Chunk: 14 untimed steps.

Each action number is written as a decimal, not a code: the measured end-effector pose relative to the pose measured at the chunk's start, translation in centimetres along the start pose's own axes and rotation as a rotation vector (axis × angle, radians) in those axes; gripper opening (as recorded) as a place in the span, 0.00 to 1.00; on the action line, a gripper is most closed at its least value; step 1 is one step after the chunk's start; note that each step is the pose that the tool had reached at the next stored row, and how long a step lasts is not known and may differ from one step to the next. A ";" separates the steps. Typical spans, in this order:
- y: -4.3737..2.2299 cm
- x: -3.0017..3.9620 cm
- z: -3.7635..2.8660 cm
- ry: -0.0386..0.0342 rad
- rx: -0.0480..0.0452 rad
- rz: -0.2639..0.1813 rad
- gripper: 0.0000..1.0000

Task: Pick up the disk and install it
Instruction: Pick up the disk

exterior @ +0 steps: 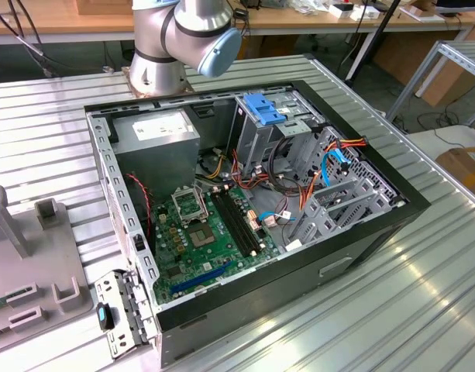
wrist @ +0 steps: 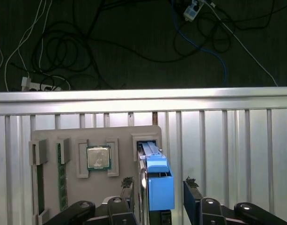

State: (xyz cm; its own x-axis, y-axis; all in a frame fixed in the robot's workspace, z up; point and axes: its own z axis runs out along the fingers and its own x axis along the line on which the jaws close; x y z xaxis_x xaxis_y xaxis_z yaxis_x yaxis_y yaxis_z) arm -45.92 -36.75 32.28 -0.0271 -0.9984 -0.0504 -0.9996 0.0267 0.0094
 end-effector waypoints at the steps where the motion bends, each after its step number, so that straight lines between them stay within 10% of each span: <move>1: 0.00 0.04 0.41 0.0000 -0.0001 -0.001 0.54; 14: -0.01 0.08 1.08 -0.0061 0.0023 -0.020 0.54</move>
State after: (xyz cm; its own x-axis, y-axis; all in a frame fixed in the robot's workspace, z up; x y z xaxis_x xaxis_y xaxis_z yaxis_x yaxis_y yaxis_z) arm -45.92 -36.78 31.20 -0.0074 -0.9984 -0.0566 -1.0000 0.0071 0.0061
